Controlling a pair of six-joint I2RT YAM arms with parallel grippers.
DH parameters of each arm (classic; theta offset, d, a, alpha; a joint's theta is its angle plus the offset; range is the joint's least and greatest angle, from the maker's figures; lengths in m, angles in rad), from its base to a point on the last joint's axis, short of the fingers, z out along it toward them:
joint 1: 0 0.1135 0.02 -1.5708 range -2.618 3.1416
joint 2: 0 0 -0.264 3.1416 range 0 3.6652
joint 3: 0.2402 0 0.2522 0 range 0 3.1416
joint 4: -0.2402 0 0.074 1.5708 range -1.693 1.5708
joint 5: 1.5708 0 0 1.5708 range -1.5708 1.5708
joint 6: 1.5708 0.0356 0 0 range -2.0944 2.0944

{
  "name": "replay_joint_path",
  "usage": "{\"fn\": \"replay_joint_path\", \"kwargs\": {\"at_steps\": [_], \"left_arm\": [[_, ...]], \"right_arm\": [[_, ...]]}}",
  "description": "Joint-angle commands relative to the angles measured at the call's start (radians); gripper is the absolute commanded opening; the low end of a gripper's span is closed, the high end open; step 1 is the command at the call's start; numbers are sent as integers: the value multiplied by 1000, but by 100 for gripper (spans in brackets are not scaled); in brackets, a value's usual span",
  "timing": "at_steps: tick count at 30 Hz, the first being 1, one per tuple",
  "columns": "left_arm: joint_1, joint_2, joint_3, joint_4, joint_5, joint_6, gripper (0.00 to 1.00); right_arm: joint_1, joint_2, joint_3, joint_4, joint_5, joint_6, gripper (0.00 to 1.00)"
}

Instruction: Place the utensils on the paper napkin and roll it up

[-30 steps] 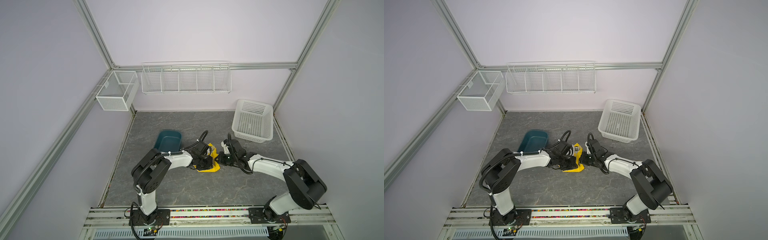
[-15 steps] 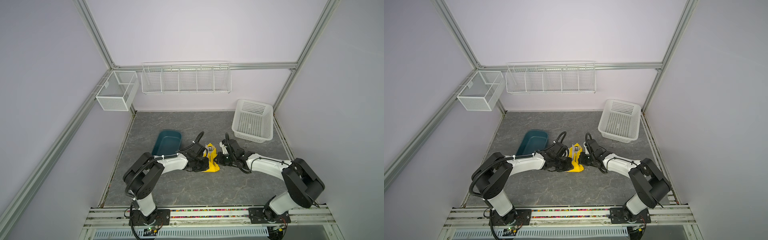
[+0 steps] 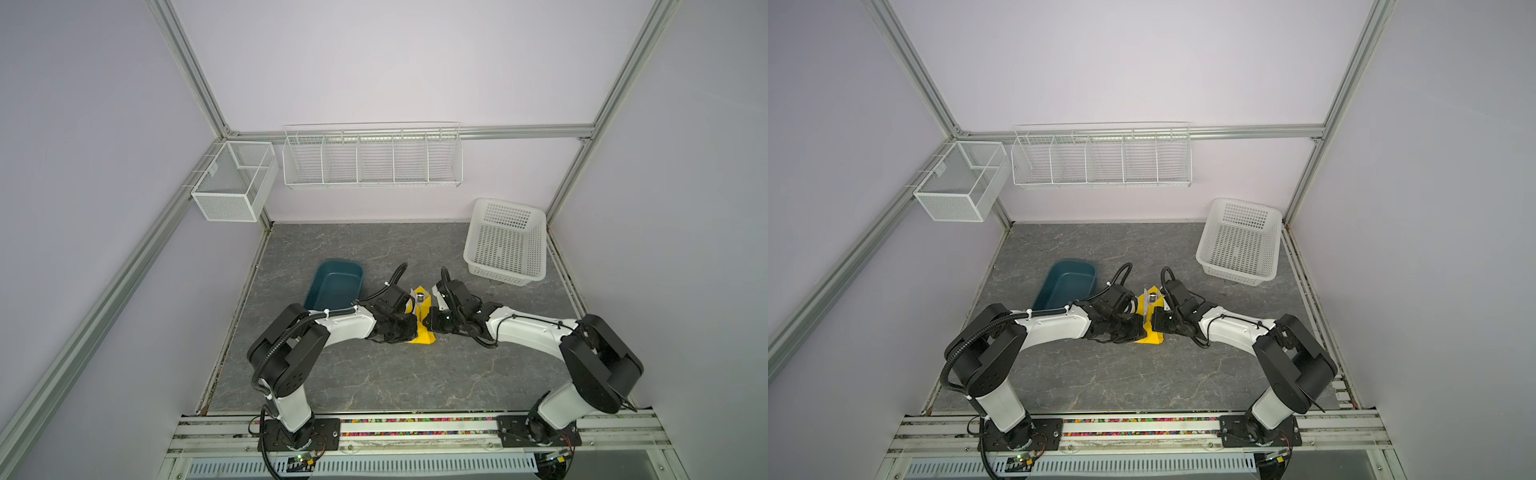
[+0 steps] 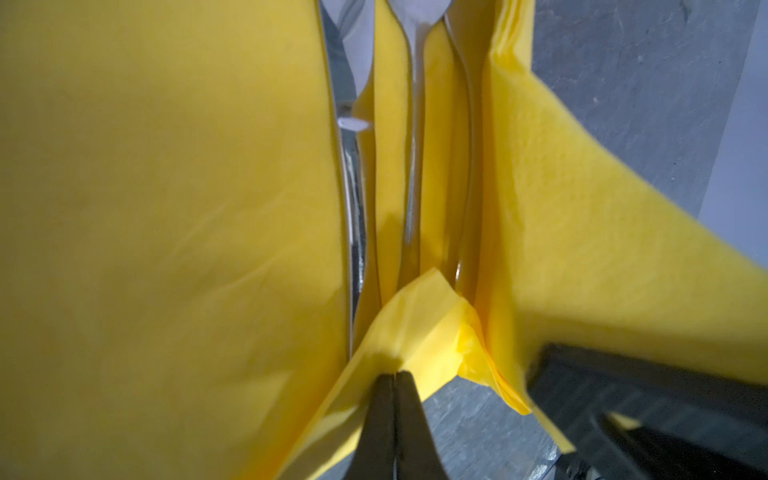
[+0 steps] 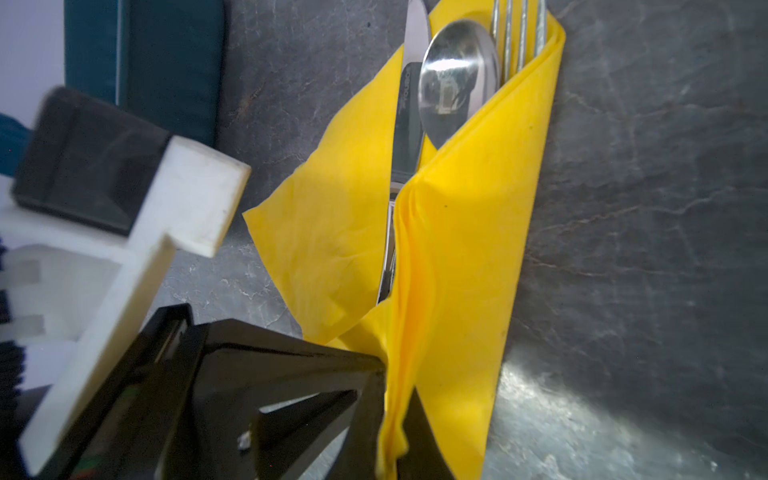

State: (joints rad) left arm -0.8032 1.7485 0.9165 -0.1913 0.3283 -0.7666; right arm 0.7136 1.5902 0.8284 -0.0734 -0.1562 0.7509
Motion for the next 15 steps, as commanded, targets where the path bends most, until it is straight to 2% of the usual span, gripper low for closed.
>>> {"fn": "replay_joint_path", "kwargs": {"at_steps": [1,9,15], "left_arm": [[9,28,9,-23,-32,-4,4],[13,19,10,-31,-40,-7,4],[26,7,3,-20,-41,-26,5]], "right_arm": [[15,23,22,14,10,18,11],[40,51,43,-12,32,2,12],[53,60,72,-7,16,-10,21]]}}
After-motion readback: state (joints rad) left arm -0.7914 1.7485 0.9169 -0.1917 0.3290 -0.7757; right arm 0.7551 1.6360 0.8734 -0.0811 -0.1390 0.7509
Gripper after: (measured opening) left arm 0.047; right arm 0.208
